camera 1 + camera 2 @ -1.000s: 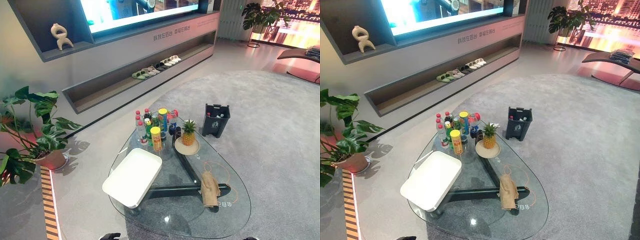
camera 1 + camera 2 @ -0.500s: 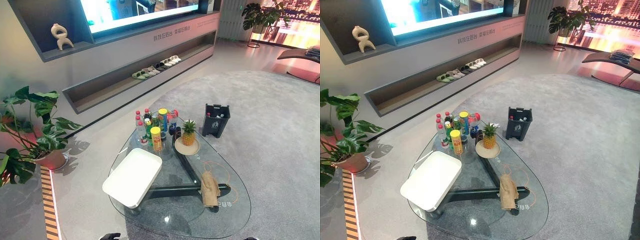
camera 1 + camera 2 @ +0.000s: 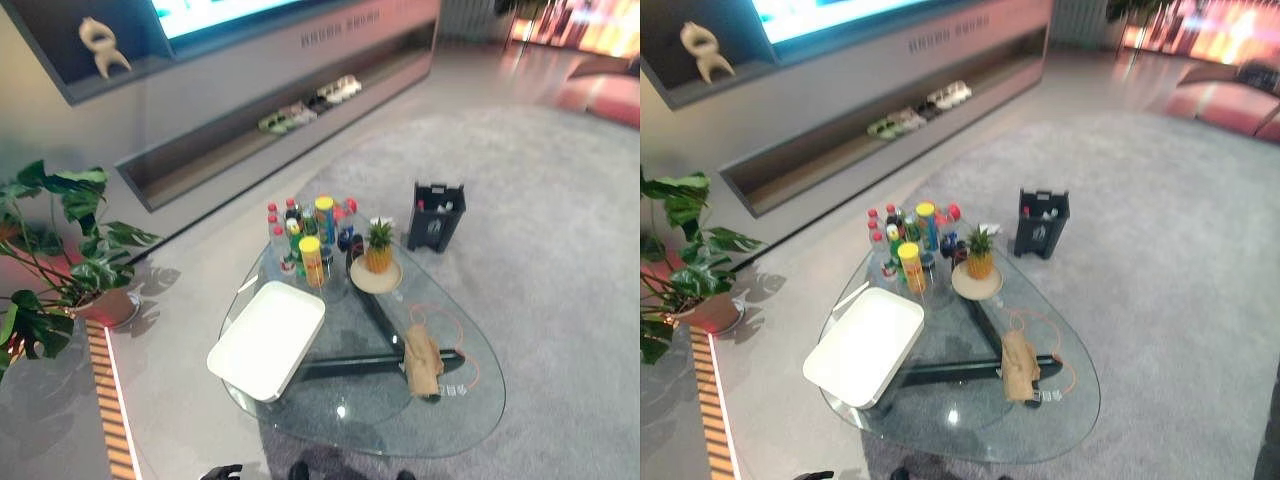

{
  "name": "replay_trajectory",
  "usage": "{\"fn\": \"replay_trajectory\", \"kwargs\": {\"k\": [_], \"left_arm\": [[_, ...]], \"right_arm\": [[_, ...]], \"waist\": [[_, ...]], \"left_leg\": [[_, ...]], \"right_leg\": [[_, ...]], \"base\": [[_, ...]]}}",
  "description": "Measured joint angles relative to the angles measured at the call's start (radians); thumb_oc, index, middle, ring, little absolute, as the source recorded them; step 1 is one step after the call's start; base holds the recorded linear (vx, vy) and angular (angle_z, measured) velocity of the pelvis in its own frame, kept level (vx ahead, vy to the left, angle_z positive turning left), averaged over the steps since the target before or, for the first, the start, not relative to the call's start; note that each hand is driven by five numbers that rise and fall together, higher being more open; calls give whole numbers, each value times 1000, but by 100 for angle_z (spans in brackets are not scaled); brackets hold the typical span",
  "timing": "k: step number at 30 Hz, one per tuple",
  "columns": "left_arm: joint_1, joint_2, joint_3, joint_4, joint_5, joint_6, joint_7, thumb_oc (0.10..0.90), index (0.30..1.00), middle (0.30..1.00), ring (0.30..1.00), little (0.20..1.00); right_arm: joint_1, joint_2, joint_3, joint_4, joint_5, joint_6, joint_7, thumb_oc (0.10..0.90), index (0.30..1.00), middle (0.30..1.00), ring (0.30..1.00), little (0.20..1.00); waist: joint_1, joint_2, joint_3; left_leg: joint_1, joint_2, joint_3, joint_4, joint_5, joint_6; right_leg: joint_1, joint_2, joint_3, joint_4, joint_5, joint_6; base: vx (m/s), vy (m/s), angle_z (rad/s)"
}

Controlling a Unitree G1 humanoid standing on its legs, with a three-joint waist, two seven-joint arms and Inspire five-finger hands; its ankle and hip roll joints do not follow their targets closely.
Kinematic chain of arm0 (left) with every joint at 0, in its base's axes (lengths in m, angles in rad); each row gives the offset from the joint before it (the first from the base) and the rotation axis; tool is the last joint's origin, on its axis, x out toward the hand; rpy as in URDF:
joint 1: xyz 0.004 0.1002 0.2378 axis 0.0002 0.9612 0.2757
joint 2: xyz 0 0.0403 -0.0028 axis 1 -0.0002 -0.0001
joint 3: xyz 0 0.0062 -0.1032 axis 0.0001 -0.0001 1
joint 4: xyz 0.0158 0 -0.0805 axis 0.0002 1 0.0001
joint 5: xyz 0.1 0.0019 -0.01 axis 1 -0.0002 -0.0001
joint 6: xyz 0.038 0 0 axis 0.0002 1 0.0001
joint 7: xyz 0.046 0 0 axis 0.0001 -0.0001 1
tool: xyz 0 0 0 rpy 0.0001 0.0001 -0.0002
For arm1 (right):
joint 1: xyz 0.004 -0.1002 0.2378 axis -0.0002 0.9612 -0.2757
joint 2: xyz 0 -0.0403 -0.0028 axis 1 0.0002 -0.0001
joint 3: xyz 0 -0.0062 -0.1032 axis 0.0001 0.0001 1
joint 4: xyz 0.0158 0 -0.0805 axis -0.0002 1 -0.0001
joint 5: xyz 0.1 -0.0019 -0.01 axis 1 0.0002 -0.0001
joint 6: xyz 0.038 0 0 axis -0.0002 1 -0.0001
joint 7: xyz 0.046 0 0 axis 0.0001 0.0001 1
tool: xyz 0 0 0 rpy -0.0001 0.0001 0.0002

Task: Wipe the table with a cloth and put it in the basket.

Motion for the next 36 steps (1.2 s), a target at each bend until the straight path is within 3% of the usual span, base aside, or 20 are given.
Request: {"fn": "replay_trajectory", "kwargs": {"k": [3,8,15,19,28,36], "left_arm": [[-64,1,48,-31,-187,-36,-4,800,900,900,900,900],[-207,7,77,-53,-374,-64,-23,800,900,900,900,900],[-265,51,92,-92,-456,-61,-13,800,900,900,900,900],[-297,55,91,-110,-465,-59,3,800,900,900,900,900],[-333,55,89,-135,-494,-58,8,800,900,900,900,900],[-338,56,84,-136,-494,-58,3,800,900,900,900,900]], "right_arm": [[-70,-18,0,-4,5,-6,-20,800,900,900,900,900],[-187,-57,-1,-6,57,-36,-56,800,900,900,900,900],[-275,-57,0,-21,68,-43,-85,800,900,900,900,900],[-353,-59,1,-51,71,-43,-95,800,900,900,900,900],[-400,-62,2,-79,94,-43,-187,800,900,900,900,900],[-396,-60,1,-78,94,-43,-221,800,900,900,900,900]], "waist": [[2,12,77],[1,24,225],[13,-19,275],[16,-14,312],[14,-29,331],[9,-40,338]], "left_leg": [[-75,-4,-5,19,23,-1],[-193,-3,-28,124,18,-7],[-365,-38,-42,237,-6,-1],[-450,-46,-56,285,-9,-1],[-548,-42,-68,396,-41,-6],[-582,-37,-77,419,-51,-10]], "right_leg": [[-67,-1,-3,6,16,3],[-195,-6,-4,151,-18,-7],[-456,-52,22,459,-133,-17],[-559,-62,24,550,-160,-29],[-636,-59,26,622,-176,-38],[-671,-54,25,655,-187,-43]], "base": [[-303,-28,1],[-152,-29,8],[-129,-18,8],[-113,-12,8],[-26,-11,1],[-3,-13,0]]}}
